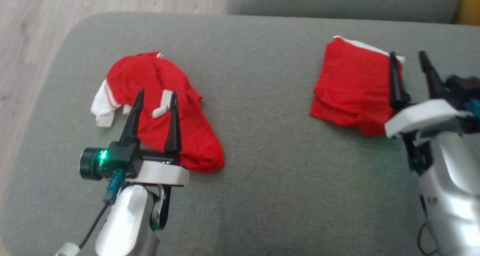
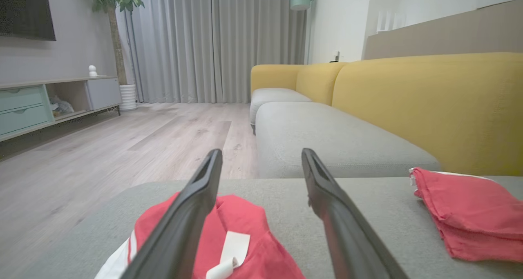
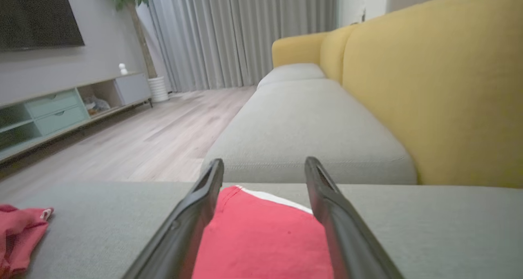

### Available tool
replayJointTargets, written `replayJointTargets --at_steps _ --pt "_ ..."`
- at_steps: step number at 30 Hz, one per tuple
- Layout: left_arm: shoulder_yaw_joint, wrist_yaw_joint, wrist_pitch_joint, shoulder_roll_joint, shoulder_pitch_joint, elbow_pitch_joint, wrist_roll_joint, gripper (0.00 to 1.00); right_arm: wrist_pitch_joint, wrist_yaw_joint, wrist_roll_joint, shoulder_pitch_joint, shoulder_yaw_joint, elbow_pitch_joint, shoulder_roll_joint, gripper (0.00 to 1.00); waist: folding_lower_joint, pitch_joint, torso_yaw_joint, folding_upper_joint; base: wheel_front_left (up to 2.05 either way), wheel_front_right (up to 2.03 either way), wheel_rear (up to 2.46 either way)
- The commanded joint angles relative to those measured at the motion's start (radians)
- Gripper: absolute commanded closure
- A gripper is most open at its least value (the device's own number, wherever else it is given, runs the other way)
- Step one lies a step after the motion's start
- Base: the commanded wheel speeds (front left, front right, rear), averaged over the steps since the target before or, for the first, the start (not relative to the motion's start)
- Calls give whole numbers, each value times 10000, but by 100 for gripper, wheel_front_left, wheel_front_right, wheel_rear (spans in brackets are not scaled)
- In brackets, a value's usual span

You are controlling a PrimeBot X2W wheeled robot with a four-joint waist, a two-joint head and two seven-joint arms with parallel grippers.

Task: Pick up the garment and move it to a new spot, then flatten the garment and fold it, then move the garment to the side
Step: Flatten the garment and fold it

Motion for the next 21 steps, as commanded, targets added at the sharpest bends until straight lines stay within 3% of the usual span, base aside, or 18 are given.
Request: replayJointTargets --at_steps 1,5,10,21 --pt "392 28 -51 63 -71 -310 69 0 -100 67 -288 449 -137 -764 184 0 1 -210 -291 -1 0 0 0" --pt "588 100 -51 109 177 -278 131 0 -102 67 -1344 1841 -1422 -2437 911 0 1 -343 -666 -1 0 0 0" --pt "738 99 -51 139 548 -249 248 0 -103 67 -2163 3295 -1950 -3810 1413 0 1 -338 -959 -1 0 0 0" --pt "903 27 -51 98 684 -438 326 0 -104 67 -1199 3880 -1718 -4440 1442 0 1 222 -937 -1 0 0 0"
